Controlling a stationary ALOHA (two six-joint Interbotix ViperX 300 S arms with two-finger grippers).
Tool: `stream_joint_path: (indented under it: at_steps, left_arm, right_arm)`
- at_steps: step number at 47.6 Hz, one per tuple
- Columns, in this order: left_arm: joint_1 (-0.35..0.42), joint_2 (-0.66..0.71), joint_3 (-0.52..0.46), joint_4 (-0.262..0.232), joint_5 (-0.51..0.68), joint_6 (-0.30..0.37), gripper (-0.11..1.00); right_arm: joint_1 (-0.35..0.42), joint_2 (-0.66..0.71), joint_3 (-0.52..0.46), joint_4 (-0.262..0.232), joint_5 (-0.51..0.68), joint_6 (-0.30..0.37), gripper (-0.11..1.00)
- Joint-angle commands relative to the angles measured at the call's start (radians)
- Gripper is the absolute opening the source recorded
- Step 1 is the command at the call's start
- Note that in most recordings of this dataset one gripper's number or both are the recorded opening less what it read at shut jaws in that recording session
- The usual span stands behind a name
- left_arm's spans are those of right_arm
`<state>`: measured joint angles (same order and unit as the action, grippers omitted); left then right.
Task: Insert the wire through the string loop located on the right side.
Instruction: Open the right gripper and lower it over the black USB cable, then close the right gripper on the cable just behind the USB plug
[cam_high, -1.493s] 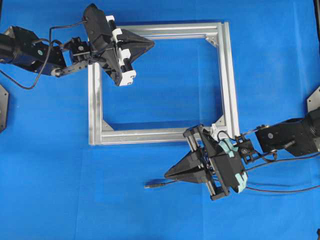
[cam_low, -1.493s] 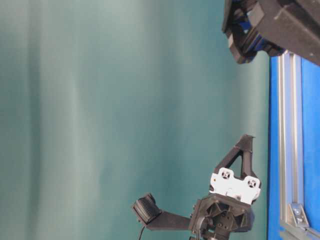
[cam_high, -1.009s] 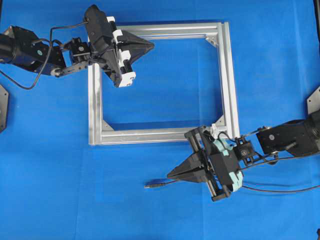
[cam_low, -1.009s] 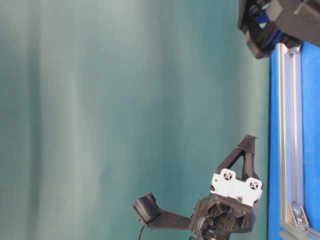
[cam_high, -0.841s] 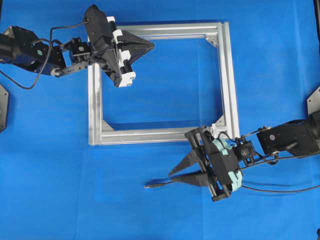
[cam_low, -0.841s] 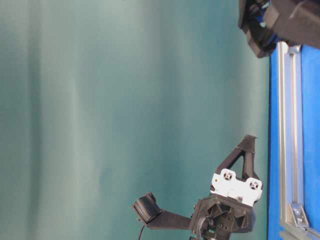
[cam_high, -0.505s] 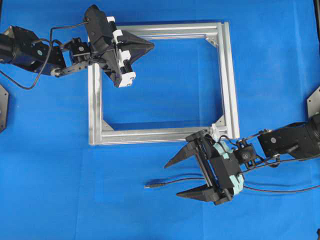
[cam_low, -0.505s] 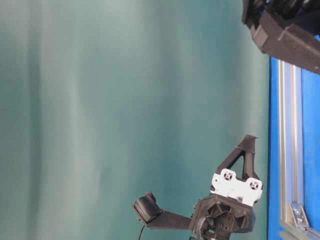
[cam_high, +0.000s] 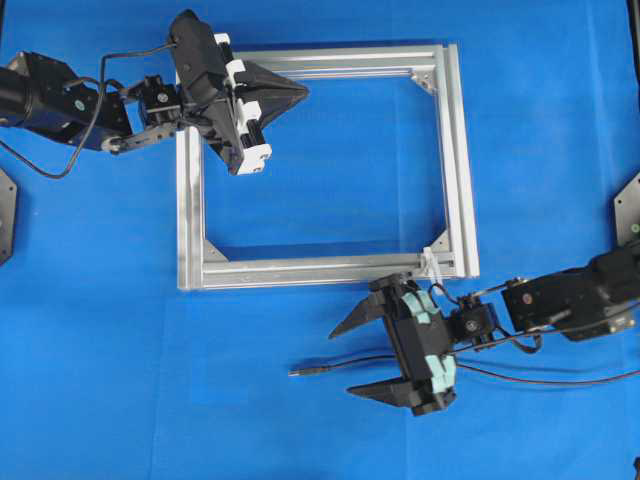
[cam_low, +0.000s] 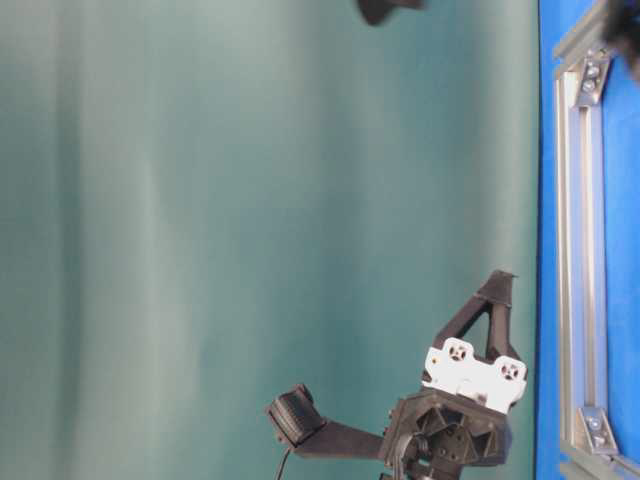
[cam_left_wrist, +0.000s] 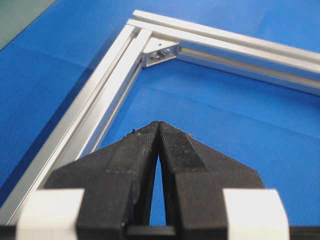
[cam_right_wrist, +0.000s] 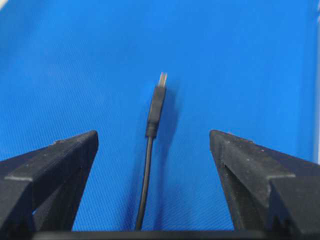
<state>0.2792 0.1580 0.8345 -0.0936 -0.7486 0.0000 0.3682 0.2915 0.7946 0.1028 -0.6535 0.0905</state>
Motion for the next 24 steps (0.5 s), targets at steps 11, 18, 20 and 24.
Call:
stream_joint_path:
  at_steps: [11,18,20,24]
  left_arm:
    - [-0.002,-0.034,-0.008,0.003,0.003,0.002,0.00]
    - [-0.002,-0.034,-0.006,0.002,0.003,0.002,0.00]
    - [-0.002,-0.034,-0.006,0.002,0.003,0.002,0.00]
    - [-0.002,-0.034,-0.006,0.002,0.003,0.002,0.00]
  right_arm:
    - [0.009,0.009,-0.023,0.031,-0.017,0.002,0.82]
    - [0.009,0.011,-0.023,0.032,-0.015,0.002,0.80]
    - [0.009,0.012,-0.025,0.034,-0.014,0.000,0.78]
    - [0.009,0.015,-0.032,0.034,-0.006,0.000,0.73]
